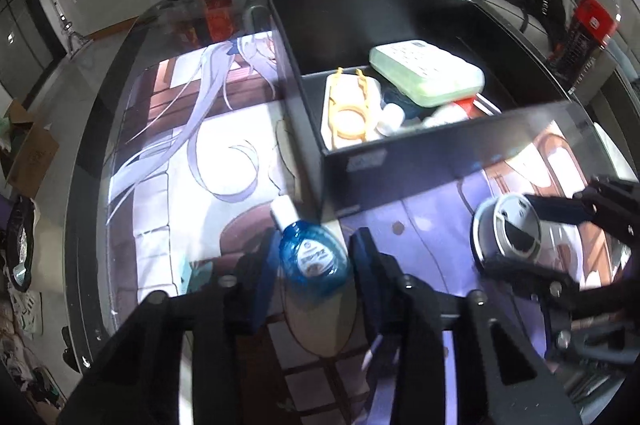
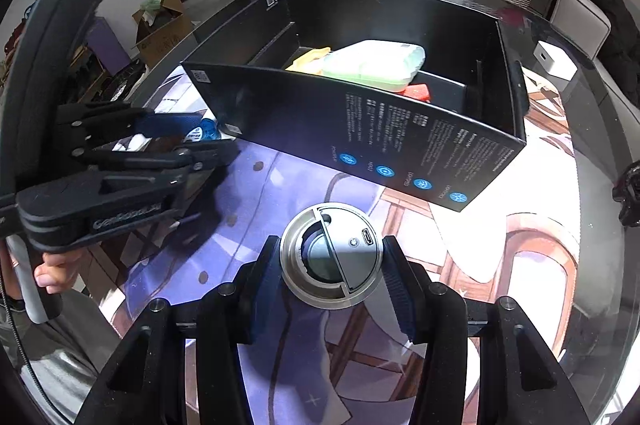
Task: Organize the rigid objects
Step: 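Close the right tool on the white lid while the left tool grasps the eye-drop bottle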
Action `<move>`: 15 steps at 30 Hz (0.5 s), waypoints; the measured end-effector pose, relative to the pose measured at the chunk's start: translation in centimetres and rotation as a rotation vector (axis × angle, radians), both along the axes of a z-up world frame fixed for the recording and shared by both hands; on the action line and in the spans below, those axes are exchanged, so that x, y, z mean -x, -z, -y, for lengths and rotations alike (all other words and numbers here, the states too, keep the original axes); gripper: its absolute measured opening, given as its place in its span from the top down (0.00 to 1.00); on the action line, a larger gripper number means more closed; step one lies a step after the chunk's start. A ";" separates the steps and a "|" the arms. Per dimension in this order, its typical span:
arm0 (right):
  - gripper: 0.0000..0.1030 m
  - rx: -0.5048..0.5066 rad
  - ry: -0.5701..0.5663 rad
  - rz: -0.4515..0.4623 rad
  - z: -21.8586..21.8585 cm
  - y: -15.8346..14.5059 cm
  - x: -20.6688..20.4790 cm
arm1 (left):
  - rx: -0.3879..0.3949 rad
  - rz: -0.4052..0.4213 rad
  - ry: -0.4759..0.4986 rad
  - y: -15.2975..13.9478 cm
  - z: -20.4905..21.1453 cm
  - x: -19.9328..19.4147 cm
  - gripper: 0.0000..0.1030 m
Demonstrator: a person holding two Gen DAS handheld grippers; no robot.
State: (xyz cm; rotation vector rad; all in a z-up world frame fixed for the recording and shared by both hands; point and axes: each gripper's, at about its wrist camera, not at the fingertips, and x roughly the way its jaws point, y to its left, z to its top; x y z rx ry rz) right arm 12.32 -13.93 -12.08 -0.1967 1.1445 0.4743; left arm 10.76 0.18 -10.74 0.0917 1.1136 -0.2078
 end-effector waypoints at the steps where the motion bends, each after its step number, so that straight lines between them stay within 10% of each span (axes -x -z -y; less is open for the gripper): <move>1: 0.51 0.000 0.007 -0.004 -0.2 -0.1 -0.1 | 0.004 -0.005 0.014 0.0 0.0 0.3 0.68; 15: 0.50 0.008 0.019 0.002 -0.8 0.0 -0.2 | 0.005 -0.026 0.054 -0.4 0.8 1.4 0.57</move>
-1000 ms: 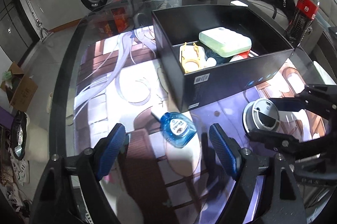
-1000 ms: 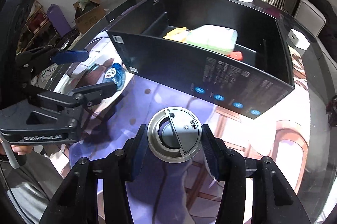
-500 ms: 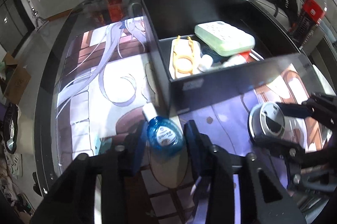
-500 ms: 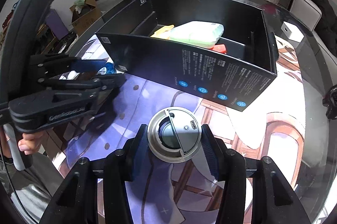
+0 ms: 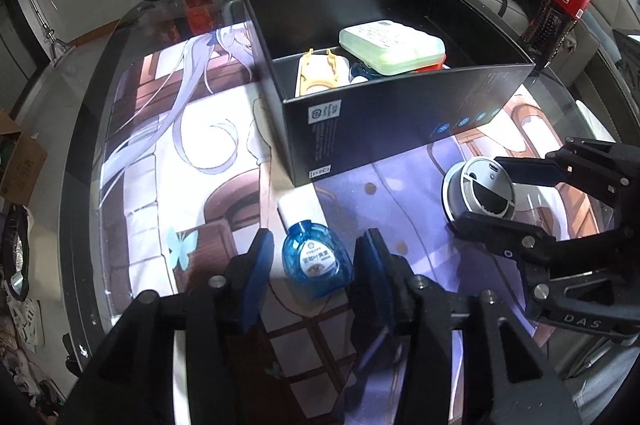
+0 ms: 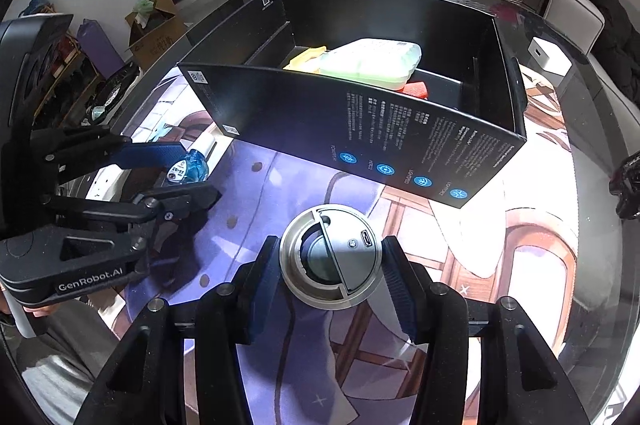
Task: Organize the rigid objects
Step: 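Close the right tool on the white lid while the left tool grasps the eye-drop bottle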
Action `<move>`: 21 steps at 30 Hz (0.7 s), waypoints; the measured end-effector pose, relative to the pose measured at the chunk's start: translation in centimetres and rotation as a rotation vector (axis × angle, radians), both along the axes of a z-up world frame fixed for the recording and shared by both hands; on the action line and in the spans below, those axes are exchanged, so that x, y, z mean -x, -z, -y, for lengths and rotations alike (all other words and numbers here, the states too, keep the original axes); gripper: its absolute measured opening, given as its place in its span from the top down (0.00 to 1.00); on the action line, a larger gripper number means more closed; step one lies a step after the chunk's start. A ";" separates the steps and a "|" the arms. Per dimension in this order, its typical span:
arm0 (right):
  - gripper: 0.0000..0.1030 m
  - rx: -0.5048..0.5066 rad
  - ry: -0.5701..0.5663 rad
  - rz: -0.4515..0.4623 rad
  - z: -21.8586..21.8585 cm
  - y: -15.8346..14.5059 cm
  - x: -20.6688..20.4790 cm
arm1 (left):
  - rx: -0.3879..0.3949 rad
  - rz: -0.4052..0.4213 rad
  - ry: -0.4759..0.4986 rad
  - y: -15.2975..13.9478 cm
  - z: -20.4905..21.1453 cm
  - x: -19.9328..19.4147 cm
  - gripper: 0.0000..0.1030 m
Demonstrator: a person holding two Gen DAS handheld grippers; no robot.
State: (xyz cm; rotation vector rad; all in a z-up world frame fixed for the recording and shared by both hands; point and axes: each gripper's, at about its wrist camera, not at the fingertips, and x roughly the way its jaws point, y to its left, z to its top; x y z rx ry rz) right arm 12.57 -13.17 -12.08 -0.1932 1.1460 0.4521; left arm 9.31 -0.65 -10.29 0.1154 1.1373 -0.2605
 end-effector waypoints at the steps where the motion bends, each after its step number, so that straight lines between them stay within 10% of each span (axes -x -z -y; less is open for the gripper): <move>1: 0.50 0.003 -0.003 0.003 -0.1 0.0 0.0 | 0.005 -0.007 0.002 0.1 0.0 -0.1 0.60; 5: 0.51 0.004 -0.011 -0.005 -0.1 0.0 0.1 | 0.018 -0.014 -0.001 0.0 0.1 -0.3 0.72; 21: 0.51 -0.019 0.008 -0.011 0.5 -0.3 0.0 | 0.024 0.029 0.030 -1.0 0.9 0.6 0.73</move>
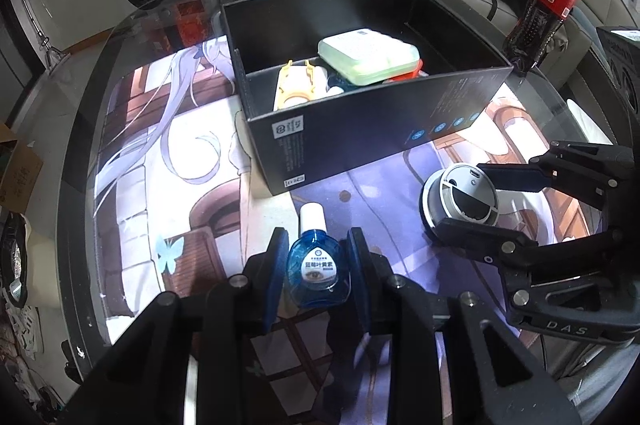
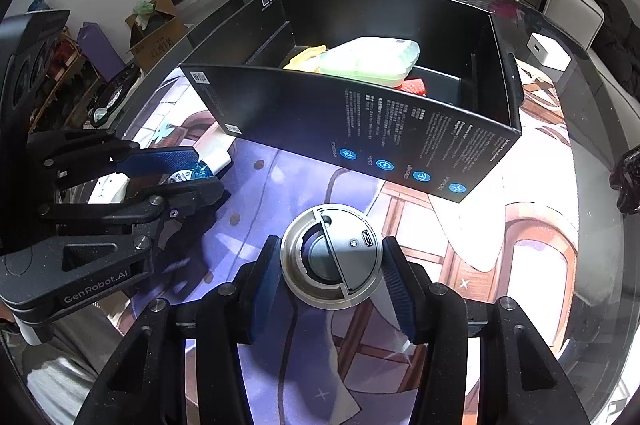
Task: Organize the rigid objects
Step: 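Close the right tool on the white lid while the left tool grasps the eye-drop bottle, then lift the white lid with the right tool while the left tool lifts the eye-drop bottle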
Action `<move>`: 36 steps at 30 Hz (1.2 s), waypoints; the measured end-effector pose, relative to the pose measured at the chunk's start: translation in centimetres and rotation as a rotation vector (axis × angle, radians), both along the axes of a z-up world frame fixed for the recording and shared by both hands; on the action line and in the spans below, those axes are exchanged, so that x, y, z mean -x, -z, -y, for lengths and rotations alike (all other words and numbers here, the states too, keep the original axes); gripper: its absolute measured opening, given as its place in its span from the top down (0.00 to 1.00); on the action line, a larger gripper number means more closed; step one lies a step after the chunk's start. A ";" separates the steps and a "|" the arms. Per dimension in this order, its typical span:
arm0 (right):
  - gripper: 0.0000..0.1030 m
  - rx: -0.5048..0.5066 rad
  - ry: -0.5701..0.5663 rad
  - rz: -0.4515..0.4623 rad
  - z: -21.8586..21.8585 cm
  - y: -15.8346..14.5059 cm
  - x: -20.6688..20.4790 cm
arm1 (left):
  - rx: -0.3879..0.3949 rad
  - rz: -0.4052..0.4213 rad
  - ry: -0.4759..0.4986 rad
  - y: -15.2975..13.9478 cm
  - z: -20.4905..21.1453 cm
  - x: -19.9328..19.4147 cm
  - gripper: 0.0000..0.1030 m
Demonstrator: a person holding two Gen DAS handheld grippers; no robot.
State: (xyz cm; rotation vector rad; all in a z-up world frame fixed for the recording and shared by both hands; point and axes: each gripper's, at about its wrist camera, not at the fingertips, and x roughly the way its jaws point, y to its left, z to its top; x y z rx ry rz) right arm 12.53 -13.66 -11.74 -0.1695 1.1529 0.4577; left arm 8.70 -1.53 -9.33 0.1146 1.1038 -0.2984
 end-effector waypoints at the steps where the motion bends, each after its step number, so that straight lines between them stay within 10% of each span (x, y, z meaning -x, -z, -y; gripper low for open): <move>1: 0.51 0.000 0.000 0.009 0.0 -0.2 0.1 | 0.003 0.012 0.007 -0.3 0.2 0.2 0.73; 27: 0.51 -0.166 0.078 0.716 1.6 -13.4 7.3 | 0.058 0.679 -0.003 -11.1 -0.2 6.0 0.73; 36: 0.51 -0.200 0.085 0.857 1.7 -15.5 9.9 | 0.084 0.750 -0.030 -12.2 -1.2 6.8 0.72</move>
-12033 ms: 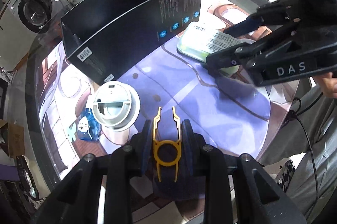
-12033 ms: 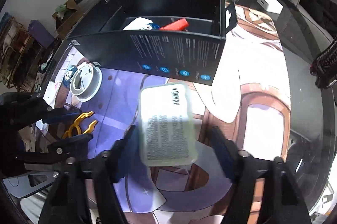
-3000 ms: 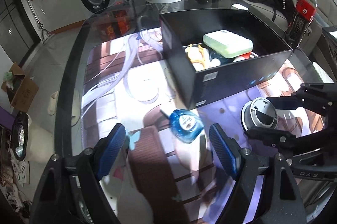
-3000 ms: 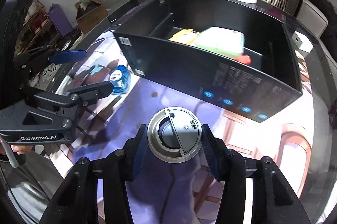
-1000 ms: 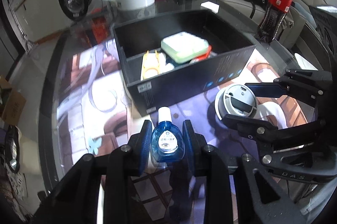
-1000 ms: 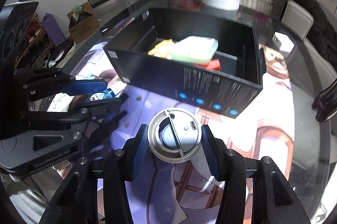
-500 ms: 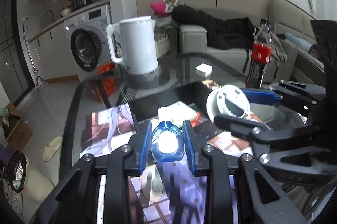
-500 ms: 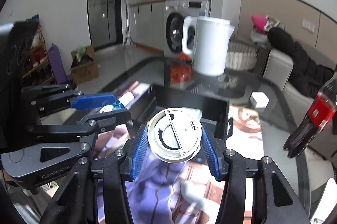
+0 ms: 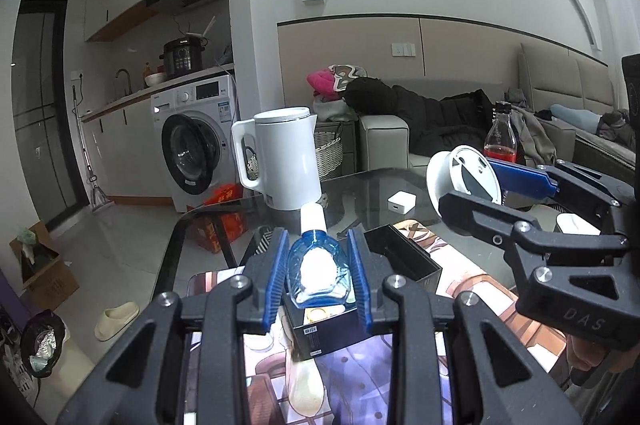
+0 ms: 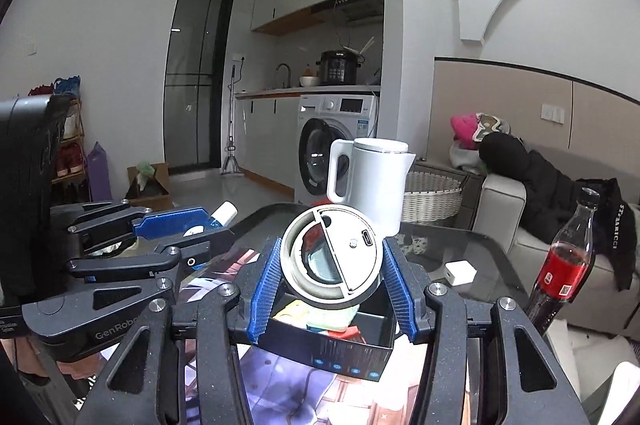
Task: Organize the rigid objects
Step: 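Lift the white lid with the right tool while the left tool lifts the eye-drop bottle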
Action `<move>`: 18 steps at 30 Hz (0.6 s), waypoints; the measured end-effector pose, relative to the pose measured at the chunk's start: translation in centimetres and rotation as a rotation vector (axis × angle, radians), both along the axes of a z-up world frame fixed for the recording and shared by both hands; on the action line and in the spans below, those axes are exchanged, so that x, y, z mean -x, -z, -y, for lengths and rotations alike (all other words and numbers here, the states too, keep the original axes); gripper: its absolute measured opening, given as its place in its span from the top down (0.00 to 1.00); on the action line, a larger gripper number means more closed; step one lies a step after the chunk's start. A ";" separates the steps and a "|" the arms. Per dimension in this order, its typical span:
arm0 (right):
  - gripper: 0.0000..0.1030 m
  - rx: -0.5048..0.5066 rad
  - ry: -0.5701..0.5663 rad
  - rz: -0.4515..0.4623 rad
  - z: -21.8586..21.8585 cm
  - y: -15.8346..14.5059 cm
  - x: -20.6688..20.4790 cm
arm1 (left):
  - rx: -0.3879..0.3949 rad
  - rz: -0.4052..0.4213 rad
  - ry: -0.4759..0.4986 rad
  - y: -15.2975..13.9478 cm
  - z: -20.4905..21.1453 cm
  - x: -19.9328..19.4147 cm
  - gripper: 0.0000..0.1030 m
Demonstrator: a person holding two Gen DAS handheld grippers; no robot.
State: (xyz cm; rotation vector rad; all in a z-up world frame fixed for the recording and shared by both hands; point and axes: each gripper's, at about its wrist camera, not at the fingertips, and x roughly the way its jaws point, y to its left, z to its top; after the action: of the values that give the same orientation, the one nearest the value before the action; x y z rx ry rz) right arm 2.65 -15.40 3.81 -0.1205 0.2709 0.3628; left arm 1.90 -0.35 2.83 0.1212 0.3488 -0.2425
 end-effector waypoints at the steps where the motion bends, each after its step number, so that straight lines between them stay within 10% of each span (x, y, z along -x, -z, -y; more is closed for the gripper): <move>1: 0.51 -0.004 -0.005 0.001 0.0 0.0 0.0 | -0.001 -0.003 0.002 0.0 0.0 -0.1 0.72; 18: 0.51 -0.026 -0.002 0.021 0.4 -0.7 -0.5 | 0.051 0.022 -0.020 -0.9 0.1 -0.9 0.73</move>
State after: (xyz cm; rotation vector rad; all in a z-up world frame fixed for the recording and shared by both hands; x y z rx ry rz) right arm 3.17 -15.81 4.48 -0.0990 0.2454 0.3671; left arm 2.83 -0.46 3.74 0.0704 0.3215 -0.2299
